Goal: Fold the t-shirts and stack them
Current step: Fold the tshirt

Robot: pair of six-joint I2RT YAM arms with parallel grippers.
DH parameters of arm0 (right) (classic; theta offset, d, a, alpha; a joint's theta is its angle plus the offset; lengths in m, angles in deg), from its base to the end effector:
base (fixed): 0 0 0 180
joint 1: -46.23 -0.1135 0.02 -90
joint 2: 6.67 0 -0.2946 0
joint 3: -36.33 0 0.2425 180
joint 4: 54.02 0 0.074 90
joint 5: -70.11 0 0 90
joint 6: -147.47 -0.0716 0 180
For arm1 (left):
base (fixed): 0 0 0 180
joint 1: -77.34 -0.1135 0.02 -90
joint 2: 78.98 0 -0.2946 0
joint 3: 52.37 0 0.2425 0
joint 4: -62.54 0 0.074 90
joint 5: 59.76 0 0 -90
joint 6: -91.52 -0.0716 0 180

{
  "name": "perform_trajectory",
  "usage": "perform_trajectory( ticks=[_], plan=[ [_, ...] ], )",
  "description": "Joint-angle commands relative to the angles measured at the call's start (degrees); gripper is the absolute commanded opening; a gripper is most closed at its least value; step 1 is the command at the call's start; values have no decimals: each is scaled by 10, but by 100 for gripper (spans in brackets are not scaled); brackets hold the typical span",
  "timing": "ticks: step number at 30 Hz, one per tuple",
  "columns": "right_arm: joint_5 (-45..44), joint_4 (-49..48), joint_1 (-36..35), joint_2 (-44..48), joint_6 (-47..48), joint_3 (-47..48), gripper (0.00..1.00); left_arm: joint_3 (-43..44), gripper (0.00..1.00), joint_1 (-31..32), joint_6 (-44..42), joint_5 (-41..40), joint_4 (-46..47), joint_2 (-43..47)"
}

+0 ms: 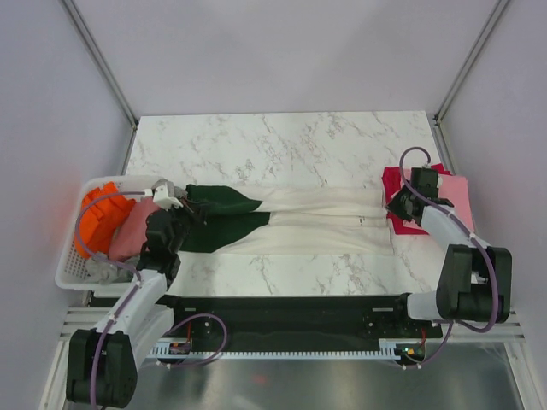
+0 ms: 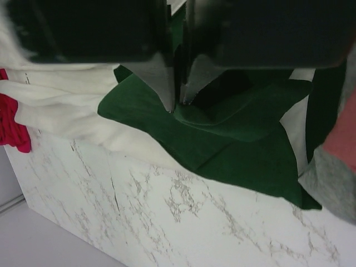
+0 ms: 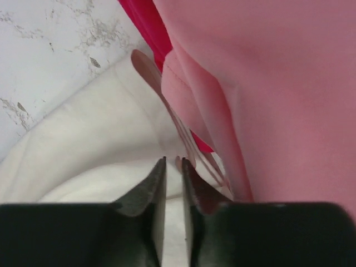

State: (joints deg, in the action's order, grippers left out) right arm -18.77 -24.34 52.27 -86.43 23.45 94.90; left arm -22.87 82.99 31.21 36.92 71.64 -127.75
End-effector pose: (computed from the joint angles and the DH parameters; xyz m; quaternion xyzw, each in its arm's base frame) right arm 0.2842 -0.0287 0.2028 0.3196 0.8863 0.0899 0.3227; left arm 0.1958 -0.0277 0.2294 -0.1229 0.7567 -0.2370 0.5968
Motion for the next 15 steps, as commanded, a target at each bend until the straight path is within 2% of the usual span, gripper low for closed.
perform_trajectory(
  ticks=[1, 2, 3, 4, 5, 9, 11, 15],
  plan=[
    [-38, -35, 4, 44, -18, -28, 29, -30, 20, 2, 34, 17, -30, 27],
    [-44, -38, 4, 64, -22, -42, 54, -37, 29, 2, 35, 25, -47, 31],
    [-48, -41, 5, 76, -24, -50, 58, -42, 37, 2, 36, 27, -50, 46],
    [-49, -49, 4, 88, -25, -57, 59, -48, 52, 2, 38, 27, -50, 56],
    [-49, -52, 4, 114, -25, -65, 61, -60, 55, 3, 40, 28, -51, 71],
    [-13, -73, -19, 154, -2, -61, 59, -46, 59, 3, 41, 33, -101, 140],
    [50, -84, -41, 148, 7, -40, 57, -12, 61, 4, 41, 28, -136, 160],
    [134, -114, -142, 97, -1, 3, 56, 62, 61, 5, 45, 24, -230, 152]
  ],
)
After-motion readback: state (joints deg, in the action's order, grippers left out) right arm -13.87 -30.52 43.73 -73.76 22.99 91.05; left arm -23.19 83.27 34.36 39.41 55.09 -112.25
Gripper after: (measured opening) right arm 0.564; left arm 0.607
